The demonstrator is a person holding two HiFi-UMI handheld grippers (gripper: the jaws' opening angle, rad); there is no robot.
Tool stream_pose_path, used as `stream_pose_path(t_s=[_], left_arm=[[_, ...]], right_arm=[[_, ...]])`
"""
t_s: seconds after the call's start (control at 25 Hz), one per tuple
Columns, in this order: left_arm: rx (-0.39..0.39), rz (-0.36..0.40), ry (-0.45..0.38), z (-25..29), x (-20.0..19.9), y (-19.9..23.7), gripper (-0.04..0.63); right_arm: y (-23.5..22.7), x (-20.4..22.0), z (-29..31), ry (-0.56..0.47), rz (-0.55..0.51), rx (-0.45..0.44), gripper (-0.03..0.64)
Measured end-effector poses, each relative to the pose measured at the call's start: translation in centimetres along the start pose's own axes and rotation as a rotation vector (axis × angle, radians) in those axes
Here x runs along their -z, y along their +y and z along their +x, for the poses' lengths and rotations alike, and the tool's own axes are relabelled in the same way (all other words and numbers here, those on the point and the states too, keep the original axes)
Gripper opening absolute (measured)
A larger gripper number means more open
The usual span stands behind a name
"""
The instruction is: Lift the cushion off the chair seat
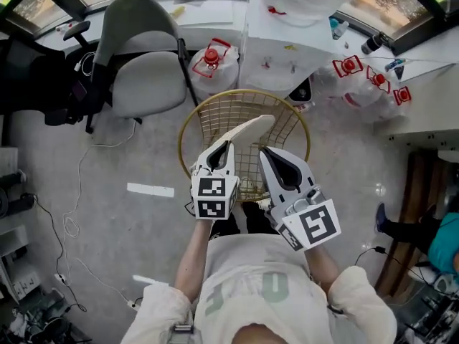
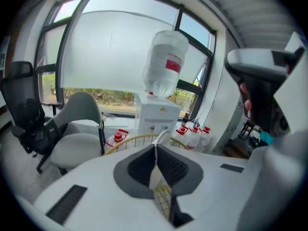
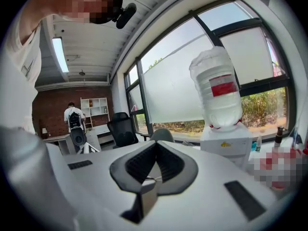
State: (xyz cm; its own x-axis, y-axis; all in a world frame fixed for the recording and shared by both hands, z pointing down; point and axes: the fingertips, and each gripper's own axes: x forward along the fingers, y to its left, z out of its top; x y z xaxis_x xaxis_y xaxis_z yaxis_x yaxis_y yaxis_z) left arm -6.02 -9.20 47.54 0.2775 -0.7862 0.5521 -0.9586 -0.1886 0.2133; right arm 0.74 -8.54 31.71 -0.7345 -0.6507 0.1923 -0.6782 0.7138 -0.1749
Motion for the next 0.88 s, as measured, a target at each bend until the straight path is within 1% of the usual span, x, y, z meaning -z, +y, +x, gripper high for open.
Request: stream_pose_path(t_s=[0.08, 0.16, 0.4, 0.52, 0.68, 0.88], left_arm=[[-0.025, 0.064, -0.073, -1.9, -3.7, -0.2, 0.025], [-0.051, 0.098, -0.152, -4.2, -7.2, -0.3, 0.025], [-0.07, 0.069, -0.386, -11.0, -15.1, -0.5, 0.025], [-0.054, 0.072, -0.473, -13.2, -17.8, -1.5, 0.025], [-0.024, 0.086, -0.538, -14.7, -19.8, -3.2, 0.025], [-0.043, 0.14, -0.546, -15.1, -20.4, -4.1, 0.025]], right_arm=[[-0.5, -1.9, -0.4, -0.053, -0.013, 0.028, 0.017], [-0.9, -3.7, -1.0, -0.1, -0.024, 0.054, 0.017], [-1.3, -7.6, -3.5, -0.216, -0.062, 0.128, 0.017], [-1.4, -8.9, -4.6, -0.26, -0.082, 0.16, 0.017], [-1.9, -9.7, -5.8, -0.295, -0.093, 0.192, 0.017], [-2.3, -10.3, -6.7, -0.311, -0.087, 0.217, 0.017]])
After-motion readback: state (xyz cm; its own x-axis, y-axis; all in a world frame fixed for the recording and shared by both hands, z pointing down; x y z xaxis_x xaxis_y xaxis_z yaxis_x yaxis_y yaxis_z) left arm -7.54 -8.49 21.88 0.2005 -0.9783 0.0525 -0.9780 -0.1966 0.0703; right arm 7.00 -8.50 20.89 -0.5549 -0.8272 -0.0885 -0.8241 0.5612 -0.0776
